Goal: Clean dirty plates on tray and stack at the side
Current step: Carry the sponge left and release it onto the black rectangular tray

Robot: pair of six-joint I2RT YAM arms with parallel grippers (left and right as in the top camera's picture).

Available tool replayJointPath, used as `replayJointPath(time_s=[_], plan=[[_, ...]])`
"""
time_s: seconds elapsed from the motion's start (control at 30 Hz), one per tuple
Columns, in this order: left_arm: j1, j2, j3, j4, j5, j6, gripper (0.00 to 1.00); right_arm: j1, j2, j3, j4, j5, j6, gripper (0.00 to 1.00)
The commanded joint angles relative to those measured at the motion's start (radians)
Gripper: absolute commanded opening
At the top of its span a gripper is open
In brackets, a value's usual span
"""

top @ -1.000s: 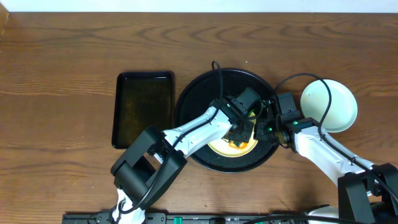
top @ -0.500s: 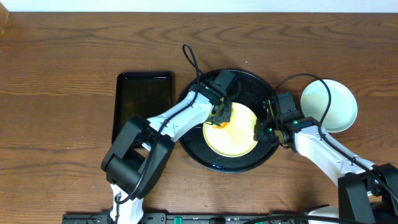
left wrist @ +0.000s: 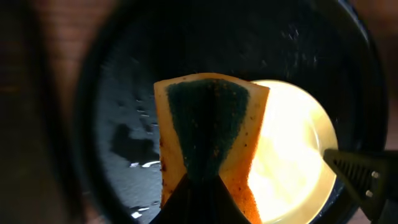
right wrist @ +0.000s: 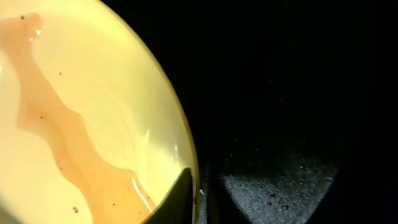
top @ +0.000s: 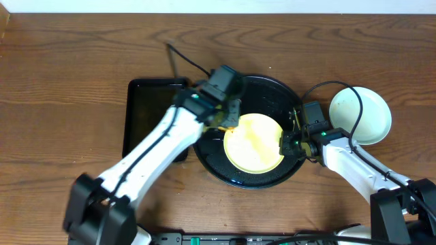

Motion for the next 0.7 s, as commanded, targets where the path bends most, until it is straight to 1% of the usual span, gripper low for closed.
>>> replayJointPath(time_s=[0.0,0.13,0.27,0.43,0.53,0.67], plan=[[0.069,-0.001,0.005,-0.029,-0.035,0.016,0.08,-0.007,0.008,0.001,0.0,0.021,0.006,0.16],[0.176,0.002,0.004,-0.052,-0.035,0.021,0.08,-0.007,0.008,0.001,0.0,0.021,0.006,0.26],[0.284,0.007,0.003,-0.05,-0.031,0.045,0.08,-0.007,0.009,0.001,0.0,-0.001,0.007,0.25],[0.378,0.046,-0.014,-0.048,-0.02,0.059,0.08,-0.007,0.009,0.001,0.0,-0.02,0.006,0.23],[0.424,0.1,-0.026,-0.04,0.056,0.103,0.07,-0.007,0.009,0.001,0.0,-0.02,0.006,0.22],[0.485,0.19,-0.031,-0.034,0.146,0.121,0.07,-0.007,0.008,0.001,0.0,-0.02,0.006,0.21]])
